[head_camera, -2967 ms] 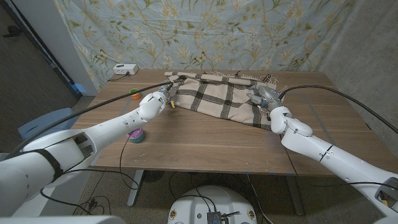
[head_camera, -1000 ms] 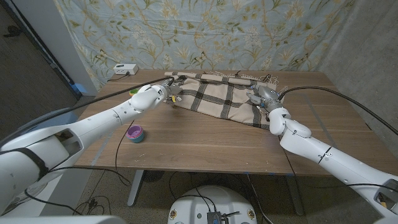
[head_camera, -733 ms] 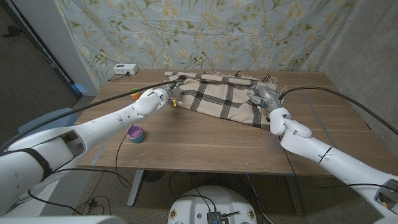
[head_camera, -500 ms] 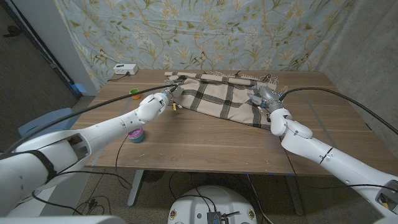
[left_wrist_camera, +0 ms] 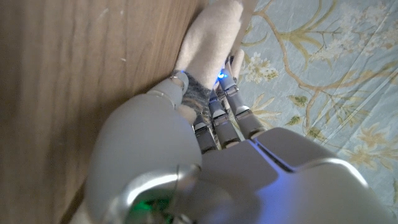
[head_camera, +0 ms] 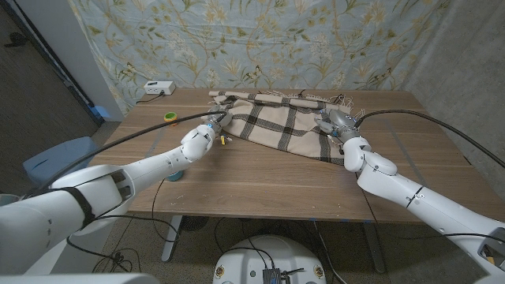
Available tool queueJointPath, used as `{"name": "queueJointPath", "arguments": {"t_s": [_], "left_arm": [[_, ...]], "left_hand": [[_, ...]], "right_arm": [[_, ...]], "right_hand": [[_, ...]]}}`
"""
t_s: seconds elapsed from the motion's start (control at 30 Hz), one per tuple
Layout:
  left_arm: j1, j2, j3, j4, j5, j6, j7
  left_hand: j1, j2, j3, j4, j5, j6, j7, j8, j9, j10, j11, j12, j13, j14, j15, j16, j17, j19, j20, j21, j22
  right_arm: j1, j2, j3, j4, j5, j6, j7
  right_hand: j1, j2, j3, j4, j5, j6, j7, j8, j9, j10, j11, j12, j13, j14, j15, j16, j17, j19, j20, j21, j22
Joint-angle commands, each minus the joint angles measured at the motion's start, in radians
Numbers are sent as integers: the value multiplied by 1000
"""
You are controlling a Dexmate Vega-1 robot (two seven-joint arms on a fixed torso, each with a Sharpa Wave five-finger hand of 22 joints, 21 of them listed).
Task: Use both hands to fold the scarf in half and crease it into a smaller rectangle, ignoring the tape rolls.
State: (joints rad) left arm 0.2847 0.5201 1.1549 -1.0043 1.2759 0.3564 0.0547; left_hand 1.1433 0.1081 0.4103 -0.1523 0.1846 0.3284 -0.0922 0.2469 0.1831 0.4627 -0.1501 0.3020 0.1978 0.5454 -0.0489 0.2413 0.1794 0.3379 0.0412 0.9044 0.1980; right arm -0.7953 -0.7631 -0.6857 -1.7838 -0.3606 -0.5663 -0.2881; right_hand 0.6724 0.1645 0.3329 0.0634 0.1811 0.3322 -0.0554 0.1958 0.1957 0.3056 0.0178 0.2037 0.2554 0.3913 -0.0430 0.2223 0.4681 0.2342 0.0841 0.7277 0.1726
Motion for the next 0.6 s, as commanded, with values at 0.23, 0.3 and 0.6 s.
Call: {"name": "queueJointPath", "arguments": {"t_s": [0.23, 0.3, 0.6], "left_arm": [[-89, -47, 106, 115, -204, -73, 13], [-84, -34, 116, 102, -187, -49, 73], [-87, 15, 134, 66, -139, -23, 263]], "left_hand": [[88, 77, 53, -9, -7, 608, 6, 130, 27, 494, -42, 147, 86, 472, -188, 257, 190, 91, -32, 252, 38], [98, 80, 56, -4, -10, 617, 6, 131, 30, 501, -39, 154, 107, 495, -186, 281, 223, 102, -37, 283, 41], [112, 72, 61, -2, -12, 665, -6, 151, 39, 513, -45, 169, 154, 510, -186, 308, 280, 107, -54, 337, 42]], "right_arm": [[28, 4, -17, 7, -7, -29, 45], [45, 7, -29, 26, 1, -27, 74], [124, 37, -102, 126, 17, 40, 189]], "right_hand": [[-15, -6, 7, -3, 1, 6, 6, 4, 0, -3, -1, -1, -3, -27, -6, -4, -3, 3, -2, -13, 1], [-34, -11, 3, 0, 0, 3, 0, 2, 0, -25, -4, -8, -7, -73, -7, -19, -11, -16, -5, -30, 1], [-180, -8, -44, 69, 7, -17, -38, -2, 2, -129, -8, -17, -25, -247, 0, -36, -44, -127, -14, -117, 0]]}}
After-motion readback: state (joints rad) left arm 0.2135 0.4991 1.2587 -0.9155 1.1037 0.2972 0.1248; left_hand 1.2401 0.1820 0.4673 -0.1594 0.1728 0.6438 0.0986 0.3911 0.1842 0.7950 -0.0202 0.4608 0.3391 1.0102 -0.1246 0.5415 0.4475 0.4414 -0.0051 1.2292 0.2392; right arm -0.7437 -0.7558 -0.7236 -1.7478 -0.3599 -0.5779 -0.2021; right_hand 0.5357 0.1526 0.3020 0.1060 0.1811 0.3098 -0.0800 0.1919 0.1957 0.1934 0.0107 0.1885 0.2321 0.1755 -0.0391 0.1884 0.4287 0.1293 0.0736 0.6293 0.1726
